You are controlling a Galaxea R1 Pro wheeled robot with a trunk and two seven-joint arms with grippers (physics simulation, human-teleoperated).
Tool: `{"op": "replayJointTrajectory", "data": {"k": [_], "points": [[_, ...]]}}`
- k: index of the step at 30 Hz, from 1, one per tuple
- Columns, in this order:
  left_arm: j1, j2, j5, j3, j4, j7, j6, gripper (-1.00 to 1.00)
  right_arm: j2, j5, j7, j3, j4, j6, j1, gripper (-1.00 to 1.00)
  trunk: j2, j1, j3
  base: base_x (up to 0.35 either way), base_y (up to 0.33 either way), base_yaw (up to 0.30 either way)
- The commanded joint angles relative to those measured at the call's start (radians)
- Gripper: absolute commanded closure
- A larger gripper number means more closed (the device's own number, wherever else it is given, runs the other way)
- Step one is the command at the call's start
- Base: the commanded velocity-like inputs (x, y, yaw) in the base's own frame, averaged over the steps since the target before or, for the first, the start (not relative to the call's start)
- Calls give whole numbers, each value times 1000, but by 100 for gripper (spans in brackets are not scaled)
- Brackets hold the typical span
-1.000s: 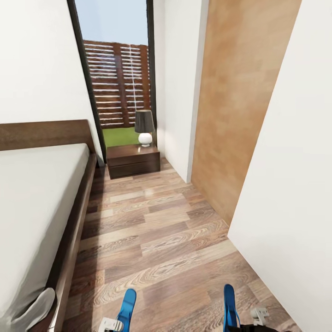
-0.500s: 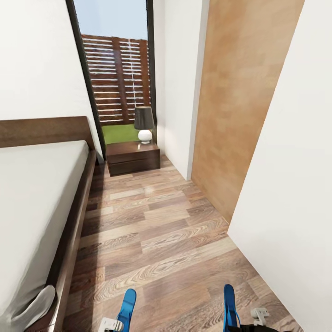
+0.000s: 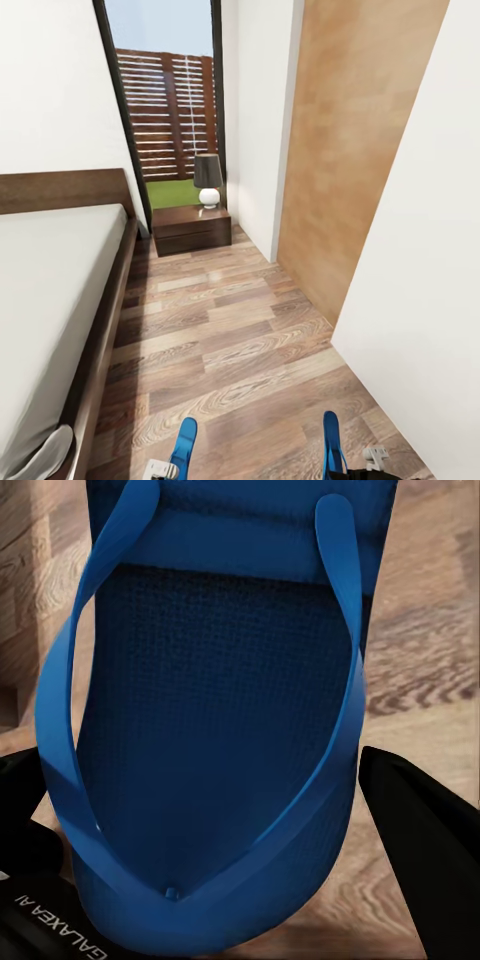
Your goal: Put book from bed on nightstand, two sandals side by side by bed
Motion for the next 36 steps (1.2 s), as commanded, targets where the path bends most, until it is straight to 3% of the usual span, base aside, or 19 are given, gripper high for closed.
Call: {"op": "replayJointTrajectory", "data": {"k": [1,36], "points": [[-1,0,9,-8,1,-1,-5,100,0,-1,5,-5,0,5,0,100,0,0,-1,313,0,0],[-1,0,9,-8,1,-1,-6,100,0,-2,4,-5,0,5,0,100,0,0,-1,327,0,0]]}}
